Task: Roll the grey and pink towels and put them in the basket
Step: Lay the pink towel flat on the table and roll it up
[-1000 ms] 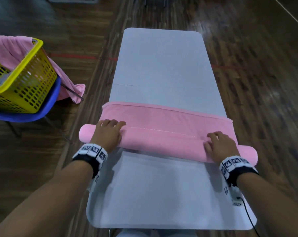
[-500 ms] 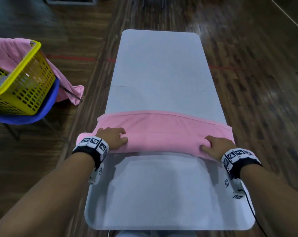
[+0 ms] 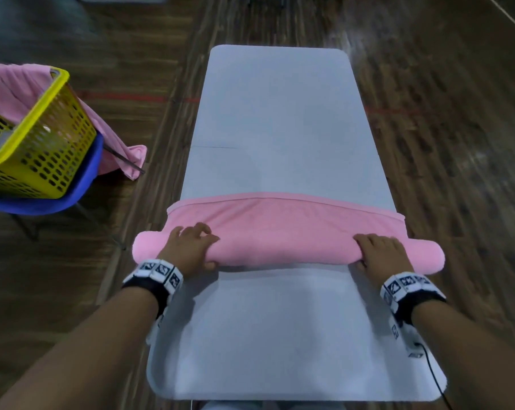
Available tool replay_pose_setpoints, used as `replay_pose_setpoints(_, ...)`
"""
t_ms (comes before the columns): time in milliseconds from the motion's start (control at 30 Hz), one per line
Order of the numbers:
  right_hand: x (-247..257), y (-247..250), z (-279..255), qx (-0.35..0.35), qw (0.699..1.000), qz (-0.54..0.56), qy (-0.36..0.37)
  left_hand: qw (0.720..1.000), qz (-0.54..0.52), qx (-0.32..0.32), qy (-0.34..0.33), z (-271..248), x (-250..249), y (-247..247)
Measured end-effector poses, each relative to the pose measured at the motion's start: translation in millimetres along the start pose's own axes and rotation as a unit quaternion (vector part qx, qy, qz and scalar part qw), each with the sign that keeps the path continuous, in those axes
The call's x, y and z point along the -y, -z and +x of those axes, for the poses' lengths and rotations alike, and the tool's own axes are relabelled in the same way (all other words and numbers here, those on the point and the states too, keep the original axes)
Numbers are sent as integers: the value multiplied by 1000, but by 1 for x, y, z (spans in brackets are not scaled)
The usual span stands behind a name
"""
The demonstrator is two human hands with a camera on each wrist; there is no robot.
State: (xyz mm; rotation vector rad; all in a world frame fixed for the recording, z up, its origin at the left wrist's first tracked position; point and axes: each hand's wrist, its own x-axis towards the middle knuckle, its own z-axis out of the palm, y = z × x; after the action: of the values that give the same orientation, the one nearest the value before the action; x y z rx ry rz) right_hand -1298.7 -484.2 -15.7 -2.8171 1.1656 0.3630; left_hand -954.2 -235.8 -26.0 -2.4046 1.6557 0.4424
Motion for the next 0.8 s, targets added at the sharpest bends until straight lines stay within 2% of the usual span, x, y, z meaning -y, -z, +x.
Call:
replay_pose_setpoints(100, -8, 28, 32, 6, 999, -24, -25, 1000, 6, -22, 17, 22, 12, 32)
replay_pose_setpoints(200, -12, 41, 42, -70, 995, -5, -70, 990, -27, -122, 61, 32, 16, 48)
replay_pose_setpoints(233, -10, 38, 41, -92, 993, 9, -68, 988, -24, -135, 67, 32, 13, 46)
replay_pose_setpoints(300, -5, 26, 33, -92, 995, 10, -41, 993, -9, -96, 65, 27, 3, 33)
replay_pose_setpoints(367, -1, 14, 26, -58, 998, 2, -26, 997, 1, -42, 69, 22, -2, 18)
replay_pose_setpoints(567, -1, 14, 39, -12, 999, 12, -47, 998, -20, 14, 66, 39, 11, 23)
replay_pose_setpoints(667, 3, 15, 54, -25, 998, 22, -60, 996, -38, 51, 62, 52, 13, 31)
replay_pose_setpoints(733, 4, 14, 63, -59, 995, 46, -72, 995, -56, 48, 69, 60, 17, 37)
replay_pose_setpoints(800, 3, 18, 73, -96, 988, 75, -92, 991, -88, -3, 98, 65, 21, 44)
